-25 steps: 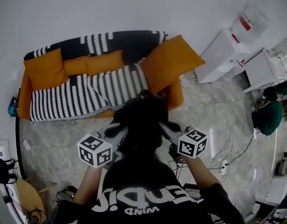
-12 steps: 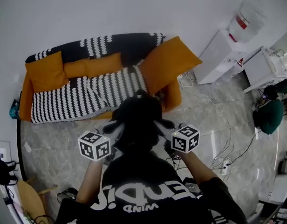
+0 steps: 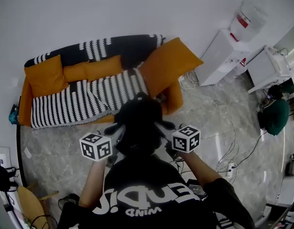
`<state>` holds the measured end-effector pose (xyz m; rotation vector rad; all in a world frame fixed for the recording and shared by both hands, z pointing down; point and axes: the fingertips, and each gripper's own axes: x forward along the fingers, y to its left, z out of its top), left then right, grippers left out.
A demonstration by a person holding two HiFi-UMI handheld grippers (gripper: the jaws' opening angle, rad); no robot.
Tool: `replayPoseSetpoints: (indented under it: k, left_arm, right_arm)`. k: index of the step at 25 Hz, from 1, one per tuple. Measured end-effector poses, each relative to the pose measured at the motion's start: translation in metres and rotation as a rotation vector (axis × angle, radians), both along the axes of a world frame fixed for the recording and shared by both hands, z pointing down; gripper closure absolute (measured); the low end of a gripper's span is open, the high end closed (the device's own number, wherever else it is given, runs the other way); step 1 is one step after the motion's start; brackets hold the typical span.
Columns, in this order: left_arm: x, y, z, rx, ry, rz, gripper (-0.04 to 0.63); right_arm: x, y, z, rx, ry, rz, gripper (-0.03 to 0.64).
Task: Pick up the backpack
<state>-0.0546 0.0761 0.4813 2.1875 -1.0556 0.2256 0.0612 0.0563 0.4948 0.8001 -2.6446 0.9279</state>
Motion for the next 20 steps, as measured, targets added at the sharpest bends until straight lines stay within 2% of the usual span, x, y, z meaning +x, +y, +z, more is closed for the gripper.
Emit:
replayPoseSetpoints:
  k: [20]
  left_arm:
    - [0.0048,0.0081,-0.0035,-0.013,0.007,0.002,0.575]
  right_arm:
    - [0.0039,0.0070,-0.0012,-0.010,-0.013,0.009,0.600]
